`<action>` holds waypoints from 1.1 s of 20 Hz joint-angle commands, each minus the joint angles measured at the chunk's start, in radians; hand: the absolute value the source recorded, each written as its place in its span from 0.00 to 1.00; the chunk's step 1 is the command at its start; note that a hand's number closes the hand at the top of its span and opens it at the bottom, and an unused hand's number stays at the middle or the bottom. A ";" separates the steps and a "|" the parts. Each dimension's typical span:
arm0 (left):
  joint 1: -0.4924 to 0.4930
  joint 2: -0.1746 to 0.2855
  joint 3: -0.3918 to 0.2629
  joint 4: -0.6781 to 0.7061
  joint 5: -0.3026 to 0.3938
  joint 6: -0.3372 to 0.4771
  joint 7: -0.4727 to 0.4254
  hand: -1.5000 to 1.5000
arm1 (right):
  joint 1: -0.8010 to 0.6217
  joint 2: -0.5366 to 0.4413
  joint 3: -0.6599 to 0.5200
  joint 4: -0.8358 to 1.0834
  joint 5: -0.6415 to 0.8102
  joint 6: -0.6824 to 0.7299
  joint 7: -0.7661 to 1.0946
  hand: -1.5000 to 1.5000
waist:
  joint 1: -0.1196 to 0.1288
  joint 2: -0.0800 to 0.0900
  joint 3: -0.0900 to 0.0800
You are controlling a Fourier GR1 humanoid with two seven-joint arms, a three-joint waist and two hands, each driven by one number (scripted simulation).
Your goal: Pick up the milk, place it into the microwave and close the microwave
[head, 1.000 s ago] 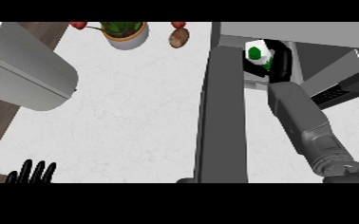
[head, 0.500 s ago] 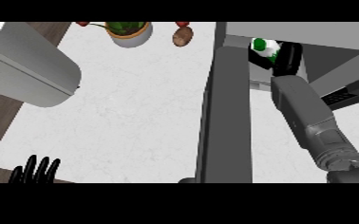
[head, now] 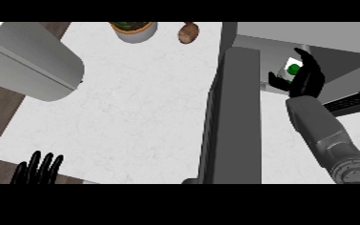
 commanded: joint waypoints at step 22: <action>-0.039 -0.007 0.008 0.047 -0.017 0.007 -0.008 0.00 | -0.101 0.174 0.024 -0.079 0.020 0.393 -0.127 0.00 | -0.035 -0.033 0.013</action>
